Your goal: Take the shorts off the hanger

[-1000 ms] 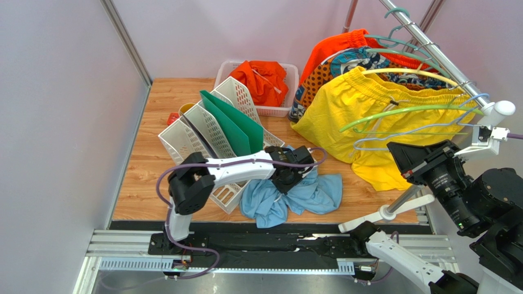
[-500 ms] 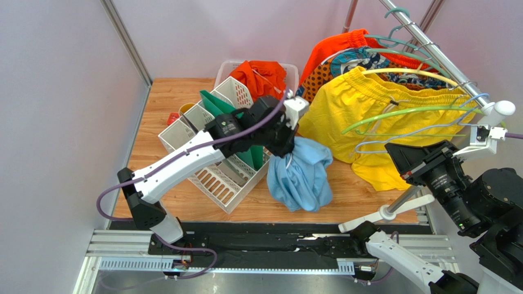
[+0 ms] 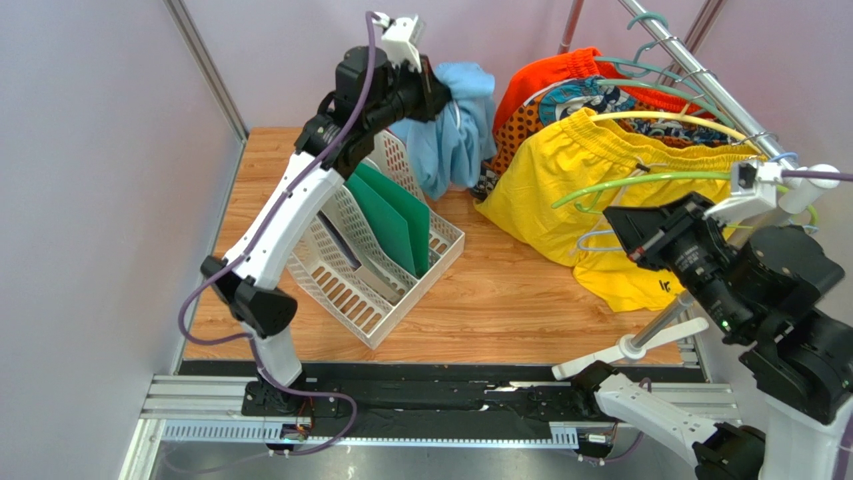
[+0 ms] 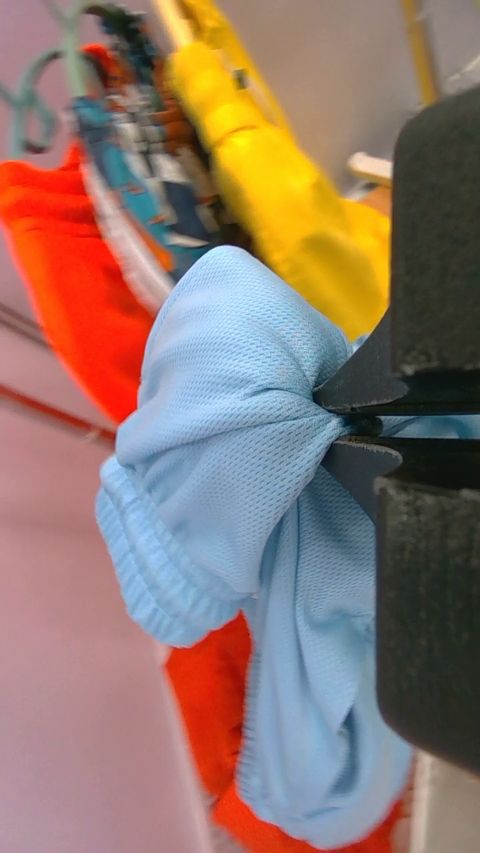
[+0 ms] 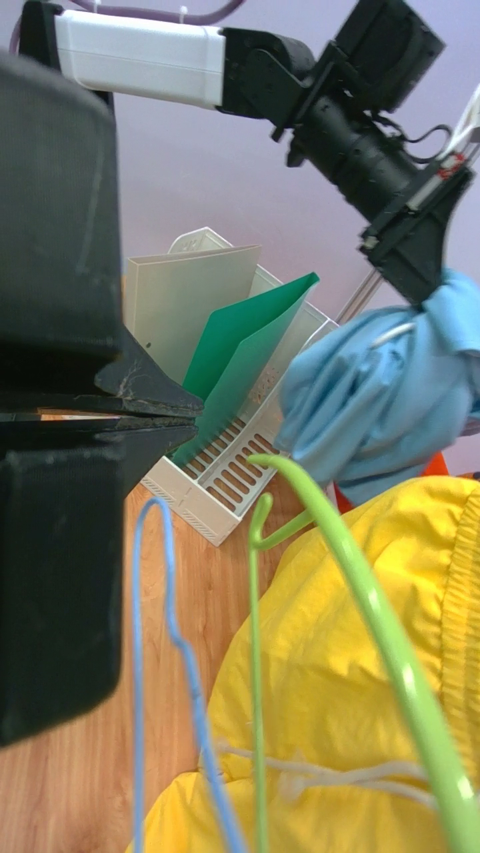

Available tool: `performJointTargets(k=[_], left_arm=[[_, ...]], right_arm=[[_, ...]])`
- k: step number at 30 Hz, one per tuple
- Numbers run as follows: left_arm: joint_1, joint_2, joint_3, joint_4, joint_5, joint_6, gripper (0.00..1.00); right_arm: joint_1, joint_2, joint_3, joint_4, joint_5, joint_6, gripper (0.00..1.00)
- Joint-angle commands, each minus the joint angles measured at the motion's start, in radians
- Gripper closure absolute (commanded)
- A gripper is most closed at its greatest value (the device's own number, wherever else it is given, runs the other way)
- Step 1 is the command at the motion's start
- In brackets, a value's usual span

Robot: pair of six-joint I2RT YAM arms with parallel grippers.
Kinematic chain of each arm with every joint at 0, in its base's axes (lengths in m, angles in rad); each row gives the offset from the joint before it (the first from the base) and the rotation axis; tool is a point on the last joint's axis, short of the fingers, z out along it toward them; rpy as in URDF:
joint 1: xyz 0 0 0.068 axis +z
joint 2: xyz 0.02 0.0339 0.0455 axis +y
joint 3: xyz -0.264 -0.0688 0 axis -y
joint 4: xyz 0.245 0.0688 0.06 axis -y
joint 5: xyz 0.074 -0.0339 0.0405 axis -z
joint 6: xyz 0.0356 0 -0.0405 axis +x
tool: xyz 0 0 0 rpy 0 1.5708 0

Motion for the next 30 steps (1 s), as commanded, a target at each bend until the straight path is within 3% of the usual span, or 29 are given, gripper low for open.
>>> performJointTargets(k=[1, 5, 8, 13, 21, 26, 30], left_arm=[[0.087, 0.166, 0.190, 0.257, 0.084, -0.060, 1.00], [0.158, 0.322, 0.387, 0.351, 0.140, -0.138, 1.00], [0.199, 0.408, 0.427, 0.483, 0.173, -0.232, 1.00], [0.233, 0.492, 0.436, 0.655, 0.147, -0.261, 1.00], [0.245, 0.569, 0.429, 0.709, -0.060, -0.310, 1.00], [0.235, 0.622, 0.390, 0.702, -0.280, -0.370, 1.00], [0.235, 0.701, 0.447, 0.683, -0.370, -0.404, 1.00]], right_arm=[[-0.002, 0.078, 0.059, 0.062, -0.030, -0.087, 1.00], [-0.002, 0.119, 0.119, 0.044, -0.015, -0.144, 1.00], [-0.005, 0.133, 0.145, 0.037, 0.007, -0.175, 1.00], [-0.003, 0.153, 0.178, 0.037, 0.013, -0.221, 1.00], [-0.003, 0.199, 0.190, 0.051, 0.094, -0.290, 1.00], [-0.002, 0.210, 0.181, 0.077, 0.131, -0.310, 1.00], [-0.002, 0.219, 0.178, 0.077, 0.150, -0.313, 1.00]])
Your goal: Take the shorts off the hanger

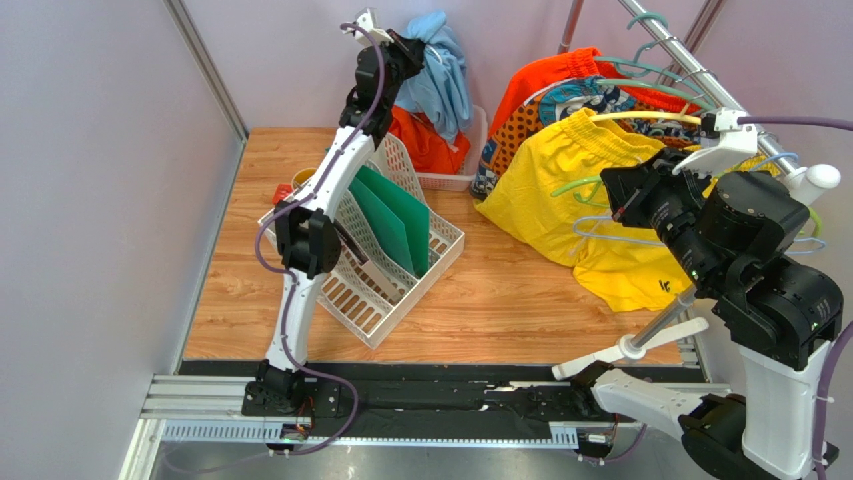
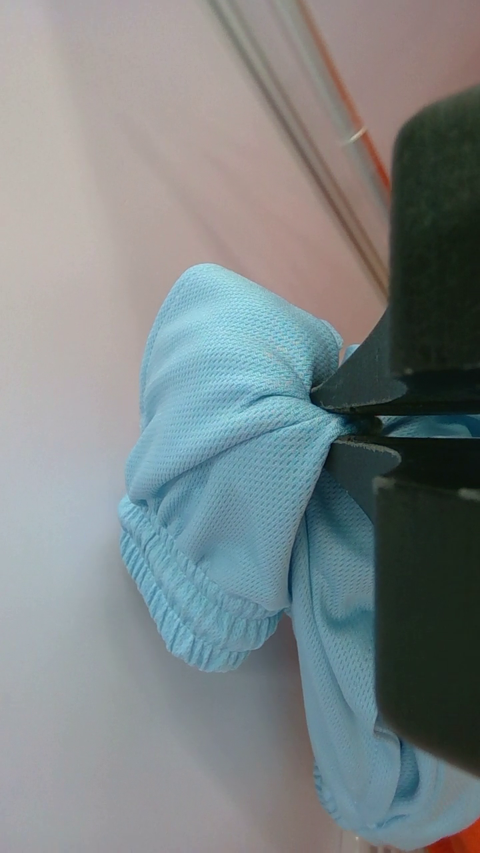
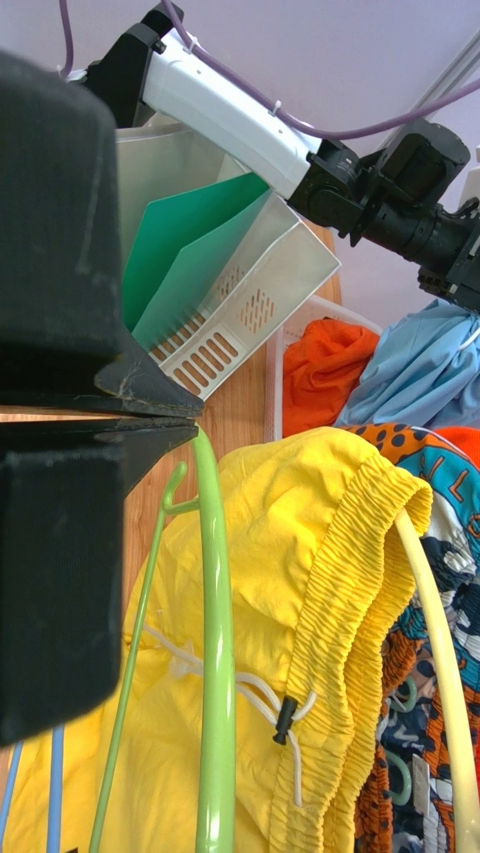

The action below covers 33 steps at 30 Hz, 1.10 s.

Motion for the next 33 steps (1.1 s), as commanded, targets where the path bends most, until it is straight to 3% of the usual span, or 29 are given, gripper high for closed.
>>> performJointTargets(k=[1, 18, 21, 23, 24, 25, 30, 33], left_arm=[[-0.001, 0.081, 0.089, 0.077, -0.172, -0.059, 1.00], [-0.001, 0.104, 0.016, 0.030, -0.126, -0.008, 0.98], [-0.001, 0.066, -0.004, 0.044, -0.125, 0.022, 0.85], [-0.004, 0.025, -0.015, 0.056, -0.117, 0.074, 0.69], [-0.003, 0.011, -0.017, 0.054, -0.114, 0.099, 0.58], [-0.004, -0.002, -0.009, 0.050, -0.105, 0.154, 0.40], [-0.004, -0.048, 0.049, 0.008, -0.106, 0.327, 0.18], [-0.004, -0.083, 0.057, -0.028, -0.088, 0.389, 0.14]], right_arm=[[-0.002, 0.009, 0.004, 0.051, 0.054, -0.037, 1.00], [-0.003, 0.044, -0.021, 0.101, 0.107, -0.043, 1.00], [-0.005, 0.047, -0.032, 0.115, 0.107, -0.049, 1.00], [-0.005, 0.050, -0.030, 0.120, 0.106, -0.052, 1.00], [-0.005, 0.055, -0.029, 0.118, 0.106, -0.050, 1.00], [-0.005, 0.054, -0.029, 0.120, 0.103, -0.049, 1.00], [-0.006, 0.052, -0.041, 0.134, 0.086, -0.043, 1.00], [-0.008, 0.052, -0.047, 0.140, 0.061, -0.041, 1.00]])
